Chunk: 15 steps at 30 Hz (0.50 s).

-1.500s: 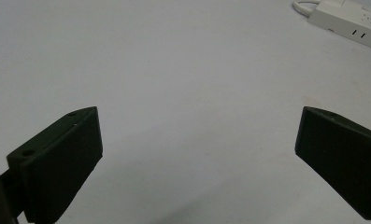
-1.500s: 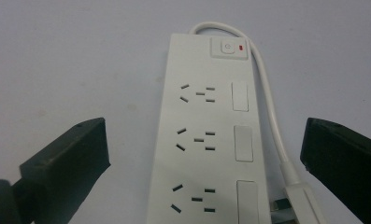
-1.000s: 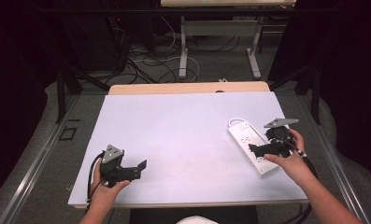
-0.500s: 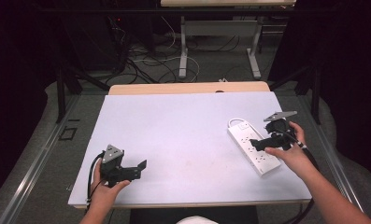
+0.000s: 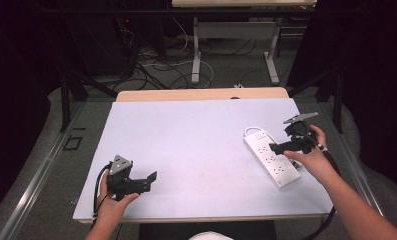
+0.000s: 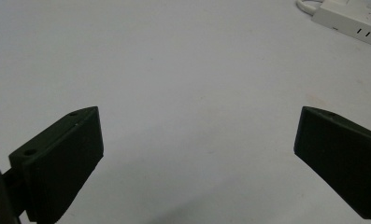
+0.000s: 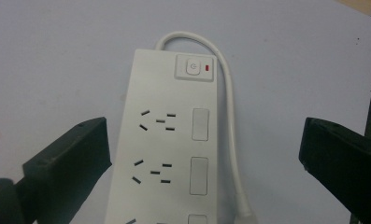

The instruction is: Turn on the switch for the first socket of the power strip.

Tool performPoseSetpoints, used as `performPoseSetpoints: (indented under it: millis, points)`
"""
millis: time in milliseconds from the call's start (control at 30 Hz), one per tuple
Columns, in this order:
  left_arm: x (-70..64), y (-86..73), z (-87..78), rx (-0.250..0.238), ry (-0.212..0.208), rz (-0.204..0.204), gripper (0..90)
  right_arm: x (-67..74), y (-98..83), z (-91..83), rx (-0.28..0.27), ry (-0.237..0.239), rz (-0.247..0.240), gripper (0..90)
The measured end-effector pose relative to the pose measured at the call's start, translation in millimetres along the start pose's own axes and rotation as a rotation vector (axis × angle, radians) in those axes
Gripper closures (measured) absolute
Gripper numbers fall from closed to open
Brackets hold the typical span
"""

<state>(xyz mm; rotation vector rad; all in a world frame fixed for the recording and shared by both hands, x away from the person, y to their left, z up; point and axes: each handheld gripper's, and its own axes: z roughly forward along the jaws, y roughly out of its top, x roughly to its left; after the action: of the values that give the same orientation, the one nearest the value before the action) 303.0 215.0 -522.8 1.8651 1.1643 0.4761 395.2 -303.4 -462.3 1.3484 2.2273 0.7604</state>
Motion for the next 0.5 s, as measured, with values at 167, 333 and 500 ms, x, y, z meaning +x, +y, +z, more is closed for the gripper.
performPoseSetpoints:
  millis: [167,333,500]
  points:
    - [0.2,-0.2,0.5,0.001,0.0,-0.002,1.2,-5.4,4.6,4.5,0.002,-0.012,0.021,2.1]
    - [1.2,-0.2,0.5,0.003,0.004,0.006,1.2,-12.0,7.9,11.0,0.003,-0.026,0.028,2.3]
    - [0.9,-0.5,1.0,0.002,0.001,-0.002,1.2,-13.8,8.4,18.2,-0.026,-0.053,0.064,2.5]
